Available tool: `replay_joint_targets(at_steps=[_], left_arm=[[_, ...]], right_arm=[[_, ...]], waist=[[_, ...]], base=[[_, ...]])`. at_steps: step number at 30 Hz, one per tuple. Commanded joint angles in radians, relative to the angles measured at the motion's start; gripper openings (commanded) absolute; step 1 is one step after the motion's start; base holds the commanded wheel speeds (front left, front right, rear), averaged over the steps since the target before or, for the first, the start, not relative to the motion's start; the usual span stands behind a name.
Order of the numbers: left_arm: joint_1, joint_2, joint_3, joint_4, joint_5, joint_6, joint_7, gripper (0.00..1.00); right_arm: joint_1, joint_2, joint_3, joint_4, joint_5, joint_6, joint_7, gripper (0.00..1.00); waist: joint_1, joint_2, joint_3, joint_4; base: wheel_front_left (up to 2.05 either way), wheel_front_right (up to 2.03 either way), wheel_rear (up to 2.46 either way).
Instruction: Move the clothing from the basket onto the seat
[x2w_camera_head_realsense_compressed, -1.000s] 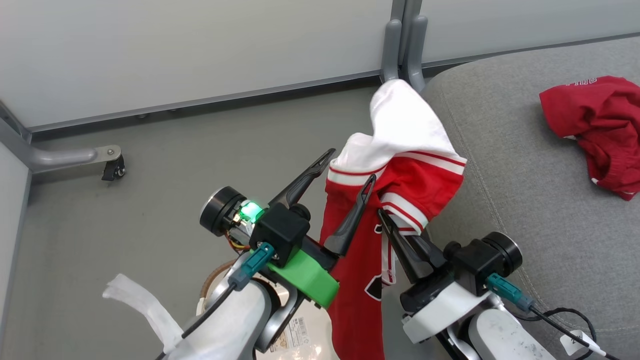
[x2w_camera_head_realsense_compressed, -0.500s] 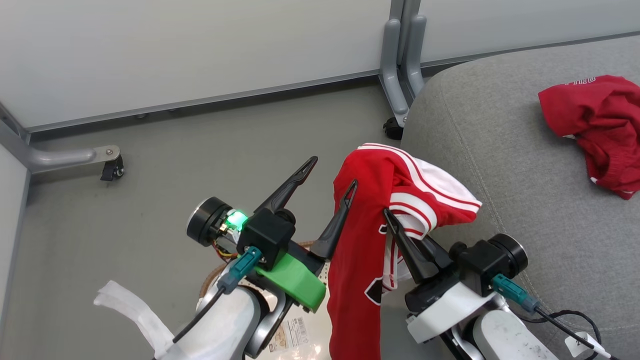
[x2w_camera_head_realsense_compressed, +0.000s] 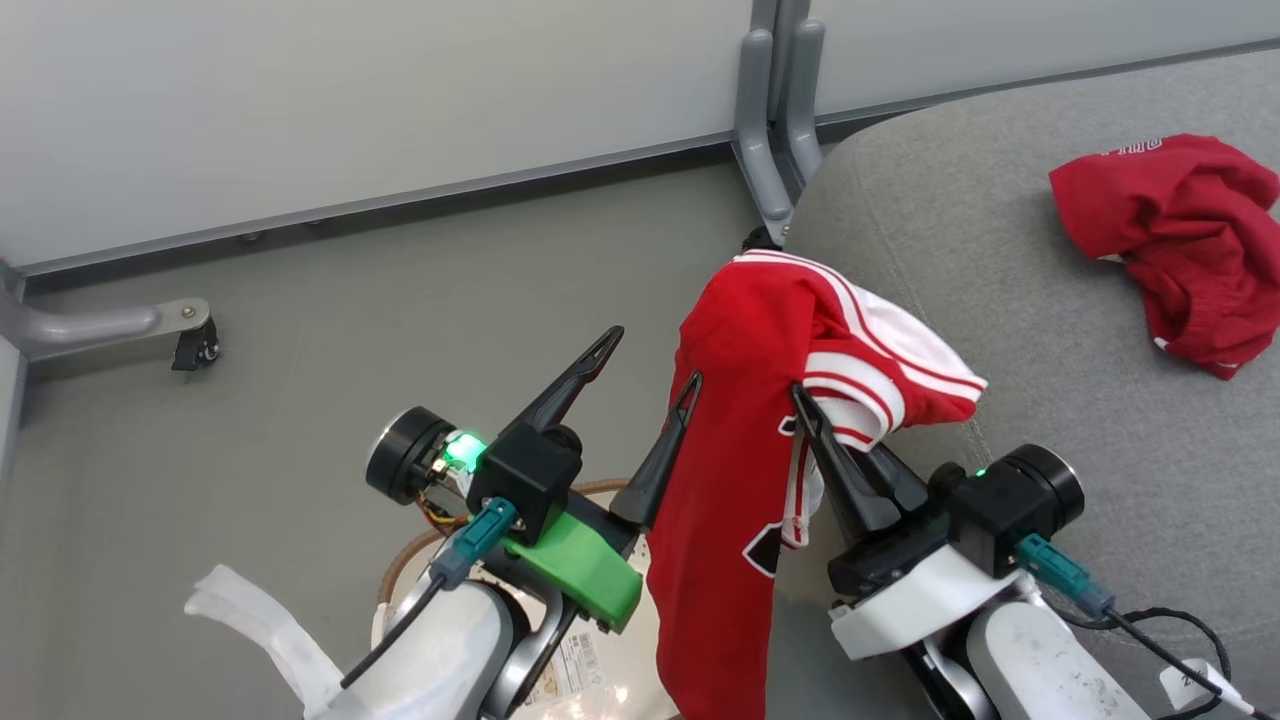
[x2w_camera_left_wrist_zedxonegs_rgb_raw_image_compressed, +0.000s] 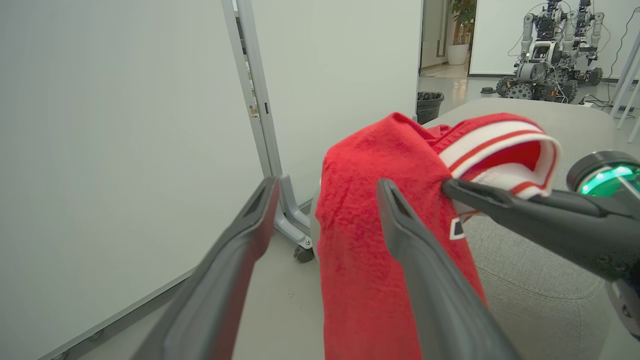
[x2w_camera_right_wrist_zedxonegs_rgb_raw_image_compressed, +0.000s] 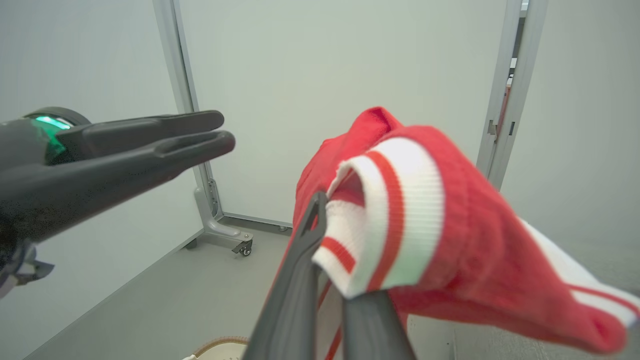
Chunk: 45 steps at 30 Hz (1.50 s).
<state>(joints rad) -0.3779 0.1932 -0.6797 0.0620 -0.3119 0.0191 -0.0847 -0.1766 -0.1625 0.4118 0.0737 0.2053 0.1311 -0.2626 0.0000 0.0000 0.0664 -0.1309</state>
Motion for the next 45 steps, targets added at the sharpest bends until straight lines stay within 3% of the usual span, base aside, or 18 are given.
replay_joint_targets(at_steps=[1, 14, 20, 27, 31, 35, 41, 45], left_arm=[[0.009, 0.011, 0.005, -0.003, 0.0, 0.006, 0.001, 1.0], [-0.035, 0.07, 0.009, -0.028, 0.032, 0.003, 0.01, 1.0], [-0.049, 0.083, -0.003, -0.038, 0.038, -0.004, 0.022, 1.0], [-0.09, 0.089, -0.032, -0.046, 0.046, -0.035, 0.053, 1.0], [-0.104, 0.106, -0.041, -0.066, 0.057, -0.039, 0.069, 1.0], [-0.143, 0.111, -0.053, -0.098, 0.075, -0.054, 0.094, 1.0], [-0.204, 0.138, -0.063, -0.12, 0.109, -0.073, 0.125, 1.0], [-0.244, 0.146, -0.071, -0.14, 0.121, -0.084, 0.136, 1.0]], right_arm=[[-0.01, 0.001, -0.012, -0.021, -0.012, -0.001, -0.003, 0.0], [0.012, 0.026, -0.141, -0.186, -0.073, -0.001, -0.003, 0.0], [0.062, 0.037, -0.193, -0.221, -0.092, -0.001, -0.003, 0.0], [0.082, 0.076, -0.291, -0.272, -0.098, -0.001, -0.003, 0.0], [0.007, 0.086, -0.318, -0.265, -0.084, -0.001, -0.003, 0.0], [-0.111, 0.081, -0.379, -0.264, -0.061, -0.001, -0.003, 0.0], [-0.354, 0.005, -0.472, -0.199, -0.02, -0.001, -0.003, 0.0], [-0.518, -0.078, -0.539, -0.134, -0.013, -0.001, -0.003, 0.0]], waist=[[0.0, 0.0, 0.026, -0.045], [0.0, 0.0, 0.143, -0.328], [0.0, 0.0, 0.177, -0.42], [0.0, 0.0, 0.252, -0.431], [0.0, 0.0, 0.315, -0.43], [0.0, 0.0, 0.403, -0.38], [0.0, 0.0, 0.534, -0.309], [0.0, 0.0, 0.613, -0.264]], base=[[0.0, 0.0, 0.0], [0.0, 0.0, 0.0], [0.0, 0.0, 0.0], [0.0, 0.0, 0.0], [0.0, 0.0, 0.0], [0.0, 0.0, 0.0], [0.0, 0.0, 0.0], [0.0, 0.0, 0.0]])
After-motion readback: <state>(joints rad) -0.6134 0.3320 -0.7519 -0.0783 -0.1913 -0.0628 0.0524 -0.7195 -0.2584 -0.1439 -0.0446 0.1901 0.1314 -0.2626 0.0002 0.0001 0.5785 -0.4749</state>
